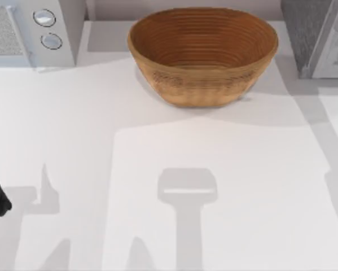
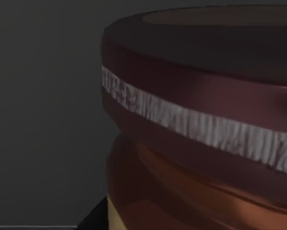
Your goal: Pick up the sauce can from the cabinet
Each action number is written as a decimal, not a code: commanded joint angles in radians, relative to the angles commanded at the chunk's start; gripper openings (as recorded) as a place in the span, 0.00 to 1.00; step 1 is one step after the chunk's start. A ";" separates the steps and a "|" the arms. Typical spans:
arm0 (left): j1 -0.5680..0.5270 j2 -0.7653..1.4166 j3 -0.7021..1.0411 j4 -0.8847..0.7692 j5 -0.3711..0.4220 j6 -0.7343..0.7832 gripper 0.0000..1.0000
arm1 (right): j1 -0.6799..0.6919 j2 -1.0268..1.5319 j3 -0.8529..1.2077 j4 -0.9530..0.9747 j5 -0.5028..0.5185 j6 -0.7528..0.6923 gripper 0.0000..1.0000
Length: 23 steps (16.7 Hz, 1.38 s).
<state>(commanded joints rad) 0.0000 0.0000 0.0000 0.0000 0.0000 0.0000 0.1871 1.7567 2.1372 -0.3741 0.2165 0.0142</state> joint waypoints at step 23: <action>0.000 0.000 0.000 0.000 0.000 0.000 1.00 | 0.185 -0.489 -0.157 -0.309 0.173 0.002 0.00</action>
<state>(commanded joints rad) 0.0000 0.0000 0.0000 0.0000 0.0000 0.0000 0.3722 1.2675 1.9798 -0.6835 0.3900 0.0166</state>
